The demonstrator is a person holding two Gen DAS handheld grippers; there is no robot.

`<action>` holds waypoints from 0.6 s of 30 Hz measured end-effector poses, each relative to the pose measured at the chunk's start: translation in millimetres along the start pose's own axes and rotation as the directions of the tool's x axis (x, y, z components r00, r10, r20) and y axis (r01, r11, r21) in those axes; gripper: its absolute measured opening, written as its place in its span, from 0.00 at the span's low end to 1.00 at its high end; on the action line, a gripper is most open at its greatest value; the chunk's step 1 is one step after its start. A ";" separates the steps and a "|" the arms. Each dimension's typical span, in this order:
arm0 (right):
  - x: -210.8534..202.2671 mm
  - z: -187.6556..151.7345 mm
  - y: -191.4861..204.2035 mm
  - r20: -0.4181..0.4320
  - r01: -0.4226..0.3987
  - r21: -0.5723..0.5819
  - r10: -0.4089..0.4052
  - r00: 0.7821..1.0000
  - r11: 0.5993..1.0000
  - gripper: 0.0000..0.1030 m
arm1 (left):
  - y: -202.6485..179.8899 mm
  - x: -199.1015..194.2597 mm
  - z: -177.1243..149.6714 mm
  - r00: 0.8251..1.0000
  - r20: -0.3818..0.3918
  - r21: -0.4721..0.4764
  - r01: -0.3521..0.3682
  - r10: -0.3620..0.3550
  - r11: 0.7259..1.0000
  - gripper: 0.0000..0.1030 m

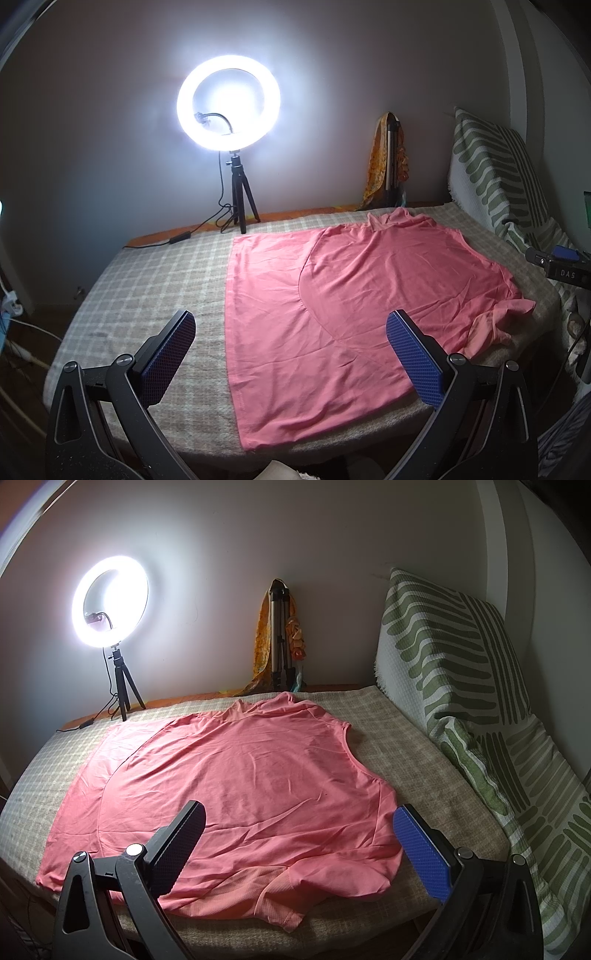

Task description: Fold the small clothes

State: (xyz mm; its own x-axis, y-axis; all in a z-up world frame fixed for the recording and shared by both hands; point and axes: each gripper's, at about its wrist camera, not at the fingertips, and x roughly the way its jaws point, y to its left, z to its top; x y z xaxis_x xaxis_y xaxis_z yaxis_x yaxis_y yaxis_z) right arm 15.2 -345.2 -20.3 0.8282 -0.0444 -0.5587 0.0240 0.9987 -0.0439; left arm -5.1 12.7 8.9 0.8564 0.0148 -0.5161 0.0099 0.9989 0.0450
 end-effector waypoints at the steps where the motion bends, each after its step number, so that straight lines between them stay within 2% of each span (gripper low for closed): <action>1: -0.2 -0.1 -0.6 0.000 -0.001 0.001 0.001 1.000 1.000 1.00 | 0.1 0.3 0.0 1.000 -0.001 0.001 0.001 -0.001 1.000 1.00; 8: -3.8 3.0 -4.8 0.027 0.021 0.022 -0.022 0.999 1.000 1.00 | 4.2 9.2 -5.5 1.000 -0.018 0.023 0.003 -0.003 1.000 1.00; 12: -5.0 2.9 -23.1 0.024 0.025 0.088 -0.027 0.999 0.996 1.00 | 7.9 18.8 -7.6 0.999 -0.040 0.039 0.004 -0.003 0.999 1.00; 16: -3.9 2.7 -43.2 0.010 0.021 0.130 -0.022 1.000 0.991 1.00 | 12.8 22.3 -10.6 0.998 -0.027 0.078 0.050 -0.048 0.996 0.99; 18: -0.8 2.1 -50.2 -0.006 0.011 0.149 -0.010 1.000 0.989 1.00 | 16.7 24.2 -11.6 0.998 -0.025 0.112 0.065 -0.062 0.992 0.96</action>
State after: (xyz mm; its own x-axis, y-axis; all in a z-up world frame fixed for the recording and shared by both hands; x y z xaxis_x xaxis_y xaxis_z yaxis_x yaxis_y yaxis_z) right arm 14.5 -395.2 -16.0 0.8245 -0.0550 -0.5632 0.1162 0.9905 0.0734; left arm 9.8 30.3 -12.7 0.8409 -0.0463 -0.5391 0.1232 0.9866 0.1073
